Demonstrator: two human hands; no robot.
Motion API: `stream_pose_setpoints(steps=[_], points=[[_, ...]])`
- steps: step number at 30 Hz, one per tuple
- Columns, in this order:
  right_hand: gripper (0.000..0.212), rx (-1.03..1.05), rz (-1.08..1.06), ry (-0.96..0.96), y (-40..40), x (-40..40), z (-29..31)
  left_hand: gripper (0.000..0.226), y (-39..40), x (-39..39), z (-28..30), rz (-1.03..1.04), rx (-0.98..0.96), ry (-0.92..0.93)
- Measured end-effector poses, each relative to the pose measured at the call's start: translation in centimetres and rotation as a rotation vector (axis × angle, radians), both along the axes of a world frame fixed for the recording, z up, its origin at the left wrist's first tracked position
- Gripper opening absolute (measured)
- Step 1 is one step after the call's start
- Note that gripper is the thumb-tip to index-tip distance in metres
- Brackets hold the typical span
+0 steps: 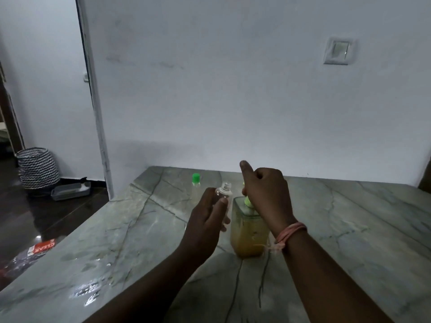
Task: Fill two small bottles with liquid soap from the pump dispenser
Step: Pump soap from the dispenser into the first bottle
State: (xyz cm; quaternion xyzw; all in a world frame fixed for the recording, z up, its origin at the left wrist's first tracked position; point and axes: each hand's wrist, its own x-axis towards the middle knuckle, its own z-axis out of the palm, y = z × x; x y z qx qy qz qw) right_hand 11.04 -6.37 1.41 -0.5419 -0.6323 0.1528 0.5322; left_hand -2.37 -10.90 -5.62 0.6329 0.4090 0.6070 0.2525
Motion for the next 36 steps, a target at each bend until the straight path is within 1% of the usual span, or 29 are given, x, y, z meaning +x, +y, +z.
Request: stream_pose_setpoints(steps=[2,4,6,7,8,10,13,15,19,22,29,33,35,36], points=[[0.059,-0.118,0.130,-0.023,0.2,0.7,0.9,0.030,0.1,0.1,-0.6,-0.028,0.035,0.021],[0.046,-0.261,0.269,0.007,0.7,1.3,1.8,0.026,0.4,-0.1,-0.9,-0.060,0.050,0.027],[0.040,-0.346,0.342,0.079,1.3,1.5,2.9,0.026,0.5,-0.5,-1.0,-0.085,0.064,0.024],[0.039,-0.364,0.341,0.104,1.6,1.5,3.4,0.026,0.4,-0.7,-0.9,-0.093,0.069,0.026],[0.039,-0.375,0.323,0.105,2.0,1.3,3.8,0.025,0.4,-0.8,-0.8,-0.099,0.071,0.032],[0.044,-0.429,0.296,0.032,2.7,0.6,4.2,0.023,0.2,-1.1,-0.7,-0.117,0.071,0.040],[0.053,-0.604,0.356,-0.090,3.2,-0.2,4.1,0.020,0.2,-1.2,-0.6,-0.142,0.069,0.032],[0.059,-0.659,0.355,-0.164,3.2,-0.3,4.1,0.018,0.3,-1.0,-0.6,-0.138,0.070,0.040],[0.063,-0.658,0.242,-0.266,3.1,-0.3,4.2,0.020,0.3,-0.5,-0.7,-0.114,0.050,0.020],[0.060,-0.650,0.222,-0.283,3.3,-0.5,4.1,0.024,0.1,-0.1,-0.4,-0.079,0.044,-0.023],[0.053,-0.625,0.203,-0.314,3.8,-0.2,3.5,0.022,0.1,-0.4,-0.4,-0.060,0.072,-0.069],[0.045,-0.575,0.285,-0.435,2.9,-0.6,4.5,0.029,0.1,-0.2,-0.3,-0.056,0.072,-0.074],[0.041,-0.524,0.286,-0.500,2.7,-0.7,4.5,0.026,0.1,-0.1,-0.3,-0.042,0.075,-0.071],[0.040,-0.533,0.267,-0.507,2.8,-0.8,4.4,0.024,0.2,0.0,-0.3,-0.037,0.078,-0.073]])
